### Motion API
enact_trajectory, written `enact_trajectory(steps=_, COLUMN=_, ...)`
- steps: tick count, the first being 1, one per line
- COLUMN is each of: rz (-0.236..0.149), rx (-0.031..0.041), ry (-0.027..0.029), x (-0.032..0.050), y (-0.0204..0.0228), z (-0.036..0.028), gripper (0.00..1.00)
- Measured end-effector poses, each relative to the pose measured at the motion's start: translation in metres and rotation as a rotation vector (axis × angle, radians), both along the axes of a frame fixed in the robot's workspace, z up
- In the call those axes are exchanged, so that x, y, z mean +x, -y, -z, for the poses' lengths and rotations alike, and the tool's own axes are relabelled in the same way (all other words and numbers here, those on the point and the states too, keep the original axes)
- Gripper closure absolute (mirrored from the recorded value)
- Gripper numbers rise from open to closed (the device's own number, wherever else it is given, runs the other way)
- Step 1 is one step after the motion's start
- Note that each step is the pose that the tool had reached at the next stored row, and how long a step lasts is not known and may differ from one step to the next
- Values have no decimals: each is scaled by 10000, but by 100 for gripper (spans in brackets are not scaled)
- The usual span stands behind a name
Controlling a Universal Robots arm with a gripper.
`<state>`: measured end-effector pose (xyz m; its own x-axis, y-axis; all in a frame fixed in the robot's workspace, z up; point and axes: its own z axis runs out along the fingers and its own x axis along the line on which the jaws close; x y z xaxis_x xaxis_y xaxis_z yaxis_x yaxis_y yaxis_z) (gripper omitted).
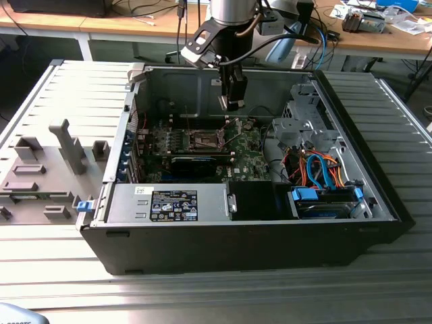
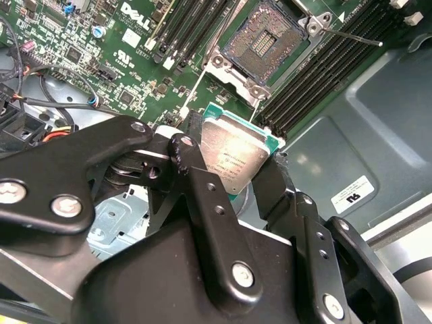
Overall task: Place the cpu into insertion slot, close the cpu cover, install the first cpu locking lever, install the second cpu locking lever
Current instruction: 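Place the cpu into insertion slot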
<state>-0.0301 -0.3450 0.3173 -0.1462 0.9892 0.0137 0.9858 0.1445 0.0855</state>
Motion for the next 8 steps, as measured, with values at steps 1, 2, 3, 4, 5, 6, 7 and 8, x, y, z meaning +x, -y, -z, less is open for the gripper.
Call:
enact_trajectory(steps=1, rz=13, rx=0, ry=0, x=0, y=0, z=0, gripper=46)
enact_trajectory(steps=2, rz=26, rx=0, ry=0, x=0, y=0, z=0, gripper=46)
enact_trajectory(steps=3, rz=36, rx=0, ry=0, x=0, y=0, z=0, gripper=46)
enact_trajectory(steps=4, rz=44, rx=0, ry=0, x=0, y=0, z=0, gripper=46)
enact_trajectory(steps=5, rz=58, rx=0, ry=1, x=0, y=0, z=0, gripper=46)
enact_trajectory(steps=6, rz=68, rx=0, ry=0, x=0, y=0, z=0, gripper=46)
enact_trajectory(steps=7, rz=78, rx=0, ry=0, x=0, y=0, z=0, gripper=46)
enact_trajectory(steps=8, rz=87, rx=0, ry=0, x=0, y=0, z=0, gripper=46)
